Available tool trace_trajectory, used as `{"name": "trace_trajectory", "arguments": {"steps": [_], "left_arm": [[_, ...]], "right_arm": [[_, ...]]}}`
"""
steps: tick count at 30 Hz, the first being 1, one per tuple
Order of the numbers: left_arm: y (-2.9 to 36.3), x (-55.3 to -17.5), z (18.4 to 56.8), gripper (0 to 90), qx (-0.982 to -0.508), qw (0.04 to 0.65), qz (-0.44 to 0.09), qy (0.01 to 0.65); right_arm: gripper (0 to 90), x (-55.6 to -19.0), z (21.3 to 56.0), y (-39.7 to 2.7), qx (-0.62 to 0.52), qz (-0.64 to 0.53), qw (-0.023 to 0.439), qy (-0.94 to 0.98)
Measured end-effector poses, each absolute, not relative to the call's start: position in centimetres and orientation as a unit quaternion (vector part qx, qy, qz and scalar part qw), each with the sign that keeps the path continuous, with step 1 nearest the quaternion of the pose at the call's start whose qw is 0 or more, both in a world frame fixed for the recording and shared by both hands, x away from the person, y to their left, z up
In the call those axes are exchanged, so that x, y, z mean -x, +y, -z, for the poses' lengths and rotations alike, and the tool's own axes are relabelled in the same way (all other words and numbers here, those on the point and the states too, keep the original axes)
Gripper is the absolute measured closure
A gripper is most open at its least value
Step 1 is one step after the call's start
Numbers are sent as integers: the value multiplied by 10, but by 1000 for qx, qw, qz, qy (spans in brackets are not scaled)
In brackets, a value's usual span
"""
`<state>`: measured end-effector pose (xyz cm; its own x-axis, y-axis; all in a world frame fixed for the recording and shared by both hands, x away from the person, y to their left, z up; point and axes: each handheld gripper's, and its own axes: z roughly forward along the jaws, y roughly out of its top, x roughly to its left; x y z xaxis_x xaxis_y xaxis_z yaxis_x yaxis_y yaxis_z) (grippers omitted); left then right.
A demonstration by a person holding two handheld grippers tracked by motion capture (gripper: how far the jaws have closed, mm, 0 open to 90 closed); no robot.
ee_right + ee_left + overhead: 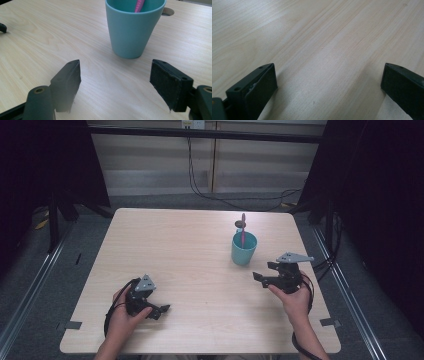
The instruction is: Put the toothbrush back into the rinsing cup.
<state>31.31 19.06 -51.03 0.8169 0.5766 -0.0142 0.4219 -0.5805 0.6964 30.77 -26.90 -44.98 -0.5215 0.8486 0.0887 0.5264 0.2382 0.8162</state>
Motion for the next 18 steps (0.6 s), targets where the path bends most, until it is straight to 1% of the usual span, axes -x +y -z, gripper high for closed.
{"name": "trace_trajectory", "arguments": {"steps": [8,18], "left_arm": [[191,-313,510,0,-882,360,-107,283],[191,-313,510,0,-882,360,-107,283]], "right_arm": [[245,-300,461,-275,-455,-418,186,764],[245,-290,473,-278,-446,-390,191,783]]}}
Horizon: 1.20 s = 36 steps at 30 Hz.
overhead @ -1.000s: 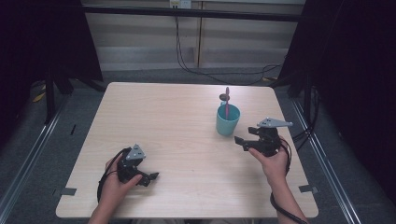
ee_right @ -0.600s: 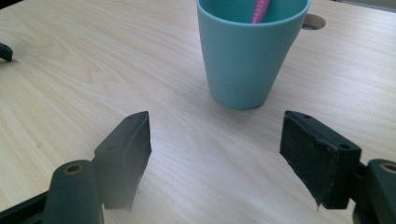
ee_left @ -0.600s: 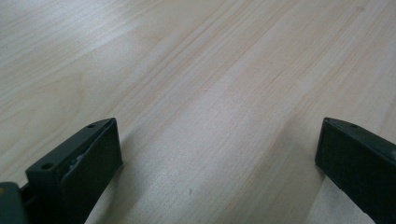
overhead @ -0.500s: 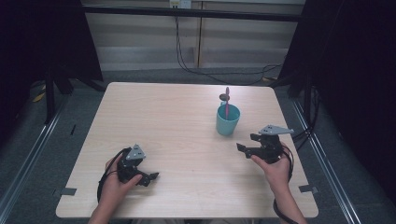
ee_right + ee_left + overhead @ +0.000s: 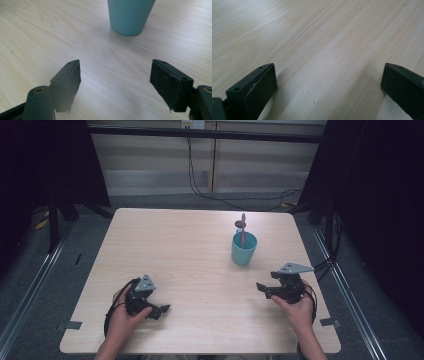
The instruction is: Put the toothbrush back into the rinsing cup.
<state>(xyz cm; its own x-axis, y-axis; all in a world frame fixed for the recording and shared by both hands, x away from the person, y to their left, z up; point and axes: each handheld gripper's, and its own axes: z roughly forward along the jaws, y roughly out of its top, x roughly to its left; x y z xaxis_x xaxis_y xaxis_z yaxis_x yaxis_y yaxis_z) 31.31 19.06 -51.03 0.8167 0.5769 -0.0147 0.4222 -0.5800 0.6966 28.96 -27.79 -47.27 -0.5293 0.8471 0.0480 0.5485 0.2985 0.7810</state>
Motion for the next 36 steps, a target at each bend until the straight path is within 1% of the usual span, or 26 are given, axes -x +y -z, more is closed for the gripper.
{"name": "trace_trajectory", "arguments": {"steps": [19,29,36], "left_arm": [[191,-313,510,0,-882,360,-107,283],[191,-313,510,0,-882,360,-107,283],[191,-313,510,0,-882,360,-107,283]], "right_arm": [[233,-273,499,-286,-457,-357,172,797],[220,-265,508,-289,-459,-341,176,801],[185,-263,511,-291,-455,-350,182,799]]}}
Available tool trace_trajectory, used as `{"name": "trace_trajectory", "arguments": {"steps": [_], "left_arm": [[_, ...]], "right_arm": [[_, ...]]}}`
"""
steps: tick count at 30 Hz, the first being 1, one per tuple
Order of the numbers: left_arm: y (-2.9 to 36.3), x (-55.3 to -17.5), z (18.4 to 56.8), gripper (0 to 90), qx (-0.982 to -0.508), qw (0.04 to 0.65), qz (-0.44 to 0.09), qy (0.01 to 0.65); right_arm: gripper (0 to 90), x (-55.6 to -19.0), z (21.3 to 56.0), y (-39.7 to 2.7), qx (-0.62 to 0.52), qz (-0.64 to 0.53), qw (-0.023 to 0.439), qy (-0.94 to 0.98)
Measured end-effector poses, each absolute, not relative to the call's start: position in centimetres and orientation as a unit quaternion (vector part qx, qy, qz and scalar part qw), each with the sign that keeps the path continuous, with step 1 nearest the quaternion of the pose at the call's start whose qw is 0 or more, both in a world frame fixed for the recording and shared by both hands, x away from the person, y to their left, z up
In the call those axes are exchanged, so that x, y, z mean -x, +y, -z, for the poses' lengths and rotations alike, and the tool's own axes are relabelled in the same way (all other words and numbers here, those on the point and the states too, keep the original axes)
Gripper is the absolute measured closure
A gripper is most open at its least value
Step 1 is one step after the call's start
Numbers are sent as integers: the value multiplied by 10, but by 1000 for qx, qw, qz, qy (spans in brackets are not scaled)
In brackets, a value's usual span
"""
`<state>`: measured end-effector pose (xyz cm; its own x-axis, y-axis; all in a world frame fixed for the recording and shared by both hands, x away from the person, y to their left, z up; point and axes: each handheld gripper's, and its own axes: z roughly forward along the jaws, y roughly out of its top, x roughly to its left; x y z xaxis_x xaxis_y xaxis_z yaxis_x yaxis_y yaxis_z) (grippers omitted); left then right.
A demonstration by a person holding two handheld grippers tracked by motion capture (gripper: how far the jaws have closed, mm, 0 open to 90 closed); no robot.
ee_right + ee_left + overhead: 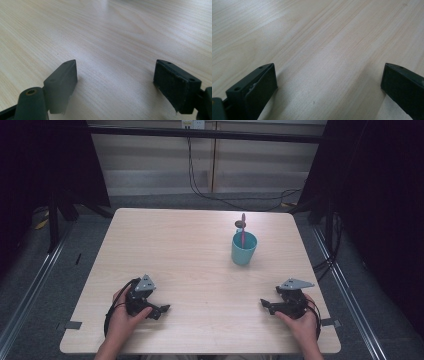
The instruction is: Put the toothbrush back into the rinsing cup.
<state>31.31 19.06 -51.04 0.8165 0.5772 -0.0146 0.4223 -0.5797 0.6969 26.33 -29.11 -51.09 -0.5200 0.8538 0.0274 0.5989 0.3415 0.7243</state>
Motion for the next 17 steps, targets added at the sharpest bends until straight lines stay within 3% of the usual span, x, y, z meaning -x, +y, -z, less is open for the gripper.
{"name": "trace_trajectory", "arguments": {"steps": [17], "left_arm": [[191,-313,510,0,-882,360,-107,284]], "right_arm": [[147,-264,511,-290,-458,-346,185,798]]}}
